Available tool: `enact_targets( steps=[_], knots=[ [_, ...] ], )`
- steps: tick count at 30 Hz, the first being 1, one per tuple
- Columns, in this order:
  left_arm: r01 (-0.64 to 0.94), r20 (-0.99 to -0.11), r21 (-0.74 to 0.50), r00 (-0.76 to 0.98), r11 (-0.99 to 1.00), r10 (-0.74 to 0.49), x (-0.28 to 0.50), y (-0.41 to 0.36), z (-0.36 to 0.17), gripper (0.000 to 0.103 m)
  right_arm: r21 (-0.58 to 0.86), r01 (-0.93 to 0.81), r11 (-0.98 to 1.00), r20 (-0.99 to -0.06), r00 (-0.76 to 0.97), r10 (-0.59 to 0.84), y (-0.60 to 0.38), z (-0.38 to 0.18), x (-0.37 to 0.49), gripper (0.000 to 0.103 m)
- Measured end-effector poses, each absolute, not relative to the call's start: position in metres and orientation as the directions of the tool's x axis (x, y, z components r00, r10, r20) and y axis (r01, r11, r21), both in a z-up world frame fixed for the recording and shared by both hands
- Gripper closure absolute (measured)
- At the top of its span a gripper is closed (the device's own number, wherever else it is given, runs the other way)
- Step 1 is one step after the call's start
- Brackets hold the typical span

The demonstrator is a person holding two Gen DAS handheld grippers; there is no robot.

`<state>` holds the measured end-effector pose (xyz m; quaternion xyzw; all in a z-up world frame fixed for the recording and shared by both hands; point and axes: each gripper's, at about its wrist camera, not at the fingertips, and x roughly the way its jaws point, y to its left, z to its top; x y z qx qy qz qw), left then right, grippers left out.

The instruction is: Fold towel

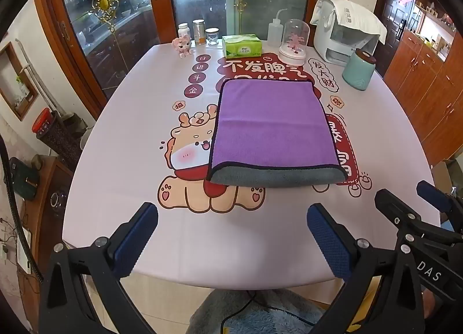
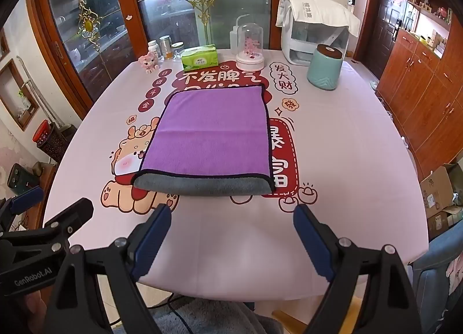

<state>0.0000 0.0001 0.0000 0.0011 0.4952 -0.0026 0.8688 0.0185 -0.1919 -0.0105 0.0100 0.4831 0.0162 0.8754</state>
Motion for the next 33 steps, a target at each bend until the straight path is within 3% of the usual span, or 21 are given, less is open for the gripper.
enact_targets(
  steps=[33],
  knots=[
    [0.005, -0.86, 0.002, 0.511, 1.0, -0.001, -0.0002, -0.0001, -0.0002, 0.0, 0.036, -0.02, 0.999, -0.845, 0.533, 0.041, -0.1917, -0.0076, 0.0167, 0.016]
  ],
)
